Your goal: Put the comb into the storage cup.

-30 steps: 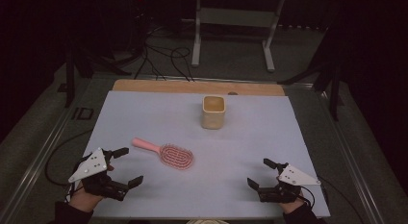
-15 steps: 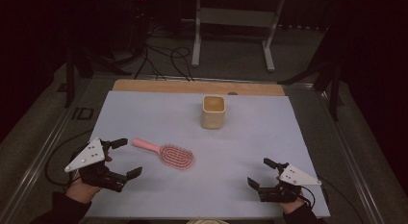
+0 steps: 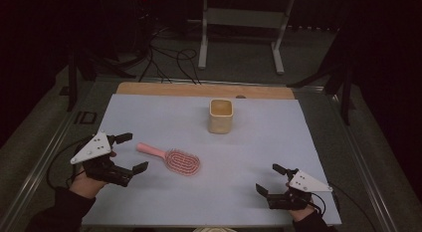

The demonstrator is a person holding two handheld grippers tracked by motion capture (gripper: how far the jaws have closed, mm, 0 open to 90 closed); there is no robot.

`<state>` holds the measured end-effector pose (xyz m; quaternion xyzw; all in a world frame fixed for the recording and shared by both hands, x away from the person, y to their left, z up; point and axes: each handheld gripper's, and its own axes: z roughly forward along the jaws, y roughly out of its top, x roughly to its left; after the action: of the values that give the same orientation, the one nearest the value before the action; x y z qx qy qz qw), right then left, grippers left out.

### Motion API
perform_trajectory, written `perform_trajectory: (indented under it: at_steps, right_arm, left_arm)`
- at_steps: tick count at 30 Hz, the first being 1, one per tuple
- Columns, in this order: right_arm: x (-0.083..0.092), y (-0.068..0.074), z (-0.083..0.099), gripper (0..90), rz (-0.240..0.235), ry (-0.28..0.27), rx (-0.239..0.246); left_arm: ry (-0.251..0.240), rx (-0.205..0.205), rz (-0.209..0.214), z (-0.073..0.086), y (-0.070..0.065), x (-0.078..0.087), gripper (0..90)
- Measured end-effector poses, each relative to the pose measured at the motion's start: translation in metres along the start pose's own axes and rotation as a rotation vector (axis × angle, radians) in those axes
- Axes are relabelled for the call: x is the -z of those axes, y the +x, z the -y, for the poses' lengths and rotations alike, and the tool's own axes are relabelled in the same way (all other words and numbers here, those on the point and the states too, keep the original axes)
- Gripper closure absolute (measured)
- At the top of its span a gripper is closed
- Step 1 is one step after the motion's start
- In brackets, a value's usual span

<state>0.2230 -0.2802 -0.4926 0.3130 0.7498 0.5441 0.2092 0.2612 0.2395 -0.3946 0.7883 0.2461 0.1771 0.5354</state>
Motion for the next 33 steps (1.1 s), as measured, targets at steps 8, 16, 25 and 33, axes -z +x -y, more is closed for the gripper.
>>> perform_trajectory:
  at_steps: [8,16,25,33]
  right_arm:
    - [-0.001,0.001,0.0,8.9,-0.003,0.0,-0.002]
    - [-0.001,0.001,0.0,8.9,-0.006,0.002,-0.004]
    - [-0.001,0.001,0.0,8.9,-0.008,0.002,-0.007]
    - [-0.002,0.001,0.001,8.9,-0.01,0.004,-0.007]
  left_arm:
    - [0.027,0.011,-0.027,-0.001,0.011,-0.012,0.1]
    - [0.051,0.018,-0.065,-0.001,0.024,-0.025,0.1]
    - [0.065,0.029,-0.101,0.003,0.04,-0.035,0.1]
    - [0.077,0.033,-0.134,0.007,0.053,-0.048,2.6]
